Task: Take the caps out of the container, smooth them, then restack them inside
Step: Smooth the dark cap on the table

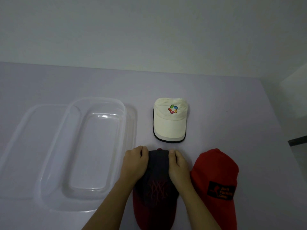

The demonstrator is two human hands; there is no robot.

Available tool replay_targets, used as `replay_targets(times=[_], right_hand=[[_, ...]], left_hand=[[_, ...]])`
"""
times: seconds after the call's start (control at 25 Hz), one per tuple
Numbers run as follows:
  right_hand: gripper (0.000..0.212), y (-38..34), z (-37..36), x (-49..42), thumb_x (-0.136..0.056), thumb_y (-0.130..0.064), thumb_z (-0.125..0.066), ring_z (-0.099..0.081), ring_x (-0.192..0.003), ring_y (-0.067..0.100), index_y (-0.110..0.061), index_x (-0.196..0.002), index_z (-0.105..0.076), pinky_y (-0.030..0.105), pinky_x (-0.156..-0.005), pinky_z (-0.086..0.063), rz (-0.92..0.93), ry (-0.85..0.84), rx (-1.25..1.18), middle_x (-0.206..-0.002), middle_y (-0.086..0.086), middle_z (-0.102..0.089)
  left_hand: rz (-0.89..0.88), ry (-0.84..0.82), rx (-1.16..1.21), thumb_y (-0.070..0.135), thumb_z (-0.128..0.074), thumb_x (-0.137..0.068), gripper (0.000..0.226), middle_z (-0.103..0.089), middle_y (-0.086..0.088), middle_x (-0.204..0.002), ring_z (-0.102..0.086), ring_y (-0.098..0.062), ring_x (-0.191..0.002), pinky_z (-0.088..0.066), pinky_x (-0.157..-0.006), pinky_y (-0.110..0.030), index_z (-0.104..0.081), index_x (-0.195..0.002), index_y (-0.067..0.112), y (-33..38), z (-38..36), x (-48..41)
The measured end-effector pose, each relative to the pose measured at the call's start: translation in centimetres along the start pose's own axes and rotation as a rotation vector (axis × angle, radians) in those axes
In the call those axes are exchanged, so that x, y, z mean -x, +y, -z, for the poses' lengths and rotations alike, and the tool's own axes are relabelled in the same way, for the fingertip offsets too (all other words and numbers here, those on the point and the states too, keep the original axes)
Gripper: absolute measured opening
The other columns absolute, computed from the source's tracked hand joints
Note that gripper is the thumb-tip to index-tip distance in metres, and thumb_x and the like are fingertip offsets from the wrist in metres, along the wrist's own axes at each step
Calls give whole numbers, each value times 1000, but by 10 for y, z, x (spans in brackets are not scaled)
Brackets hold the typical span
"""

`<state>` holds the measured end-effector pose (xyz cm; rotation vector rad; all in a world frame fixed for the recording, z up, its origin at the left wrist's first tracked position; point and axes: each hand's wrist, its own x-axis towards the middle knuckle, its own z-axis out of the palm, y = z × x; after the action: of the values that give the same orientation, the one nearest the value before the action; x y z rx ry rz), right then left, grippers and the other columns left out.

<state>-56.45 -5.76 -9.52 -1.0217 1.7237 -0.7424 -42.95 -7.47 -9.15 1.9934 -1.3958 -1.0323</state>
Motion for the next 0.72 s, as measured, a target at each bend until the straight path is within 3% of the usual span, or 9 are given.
replay_targets(times=[0.2,0.28,0.36,0.44,0.52,0.6,0.72], right_hand=[[42,-1,2,-1,-98,-37,-35,-49,-65,18,-4,-77,-51,33,-60,-41,-48,-46,3,-72,16,-53],[44,-2,4,-1,-98,-40,-32,-57,-74,24,-2,-91,-54,34,-67,-46,-73,-85,23,-86,23,-60],[42,-7,8,0,-98,-41,-29,-61,-84,22,-9,-99,-55,30,-73,-49,-100,-151,17,-99,19,-62],[32,-15,15,3,-99,-41,-28,-57,-81,6,-24,-96,-55,15,-62,-47,-108,-189,-45,-95,4,-62],[28,-22,20,8,-99,-40,-29,-57,-80,2,-31,-93,-54,8,-56,-44,-123,-195,-115,-91,-5,-61],[29,-25,25,12,-98,-41,-30,-59,-85,3,-31,-97,-57,11,-62,-46,-116,-180,-156,-96,-6,-62],[32,-36,32,22,-97,-44,-32,-59,-97,6,-29,-107,-58,21,-80,-48,-44,-148,-195,-105,-6,-63]], left_hand=[[33,-46,0,16,-39,-95,44,-36,1,-48,-32,-8,-46,-28,-47,-23,-33,-52,12,-2,2,-2],[36,-92,38,21,-37,-97,44,-40,0,-51,-36,-9,-49,-31,-50,-23,-36,-55,11,0,3,-2],[44,-178,109,33,-38,-98,43,-48,0,-58,-44,-10,-55,-35,-54,-21,-44,-61,12,5,7,0],[33,-325,117,46,-46,-92,39,-55,1,-67,-51,-10,-61,-39,-57,-19,-49,-72,12,12,19,1],[46,-550,116,51,-62,-81,40,-62,1,-81,-59,-12,-73,-46,-63,-21,-51,-86,13,17,36,-1],[108,-745,126,52,-74,-67,52,-66,1,-102,-65,-16,-93,-54,-77,-29,-54,-103,21,24,54,-2],[152,-867,159,43,-80,-62,64,-66,2,-116,-65,-21,-105,-55,-88,-45,-54,-119,31,35,73,-1]])
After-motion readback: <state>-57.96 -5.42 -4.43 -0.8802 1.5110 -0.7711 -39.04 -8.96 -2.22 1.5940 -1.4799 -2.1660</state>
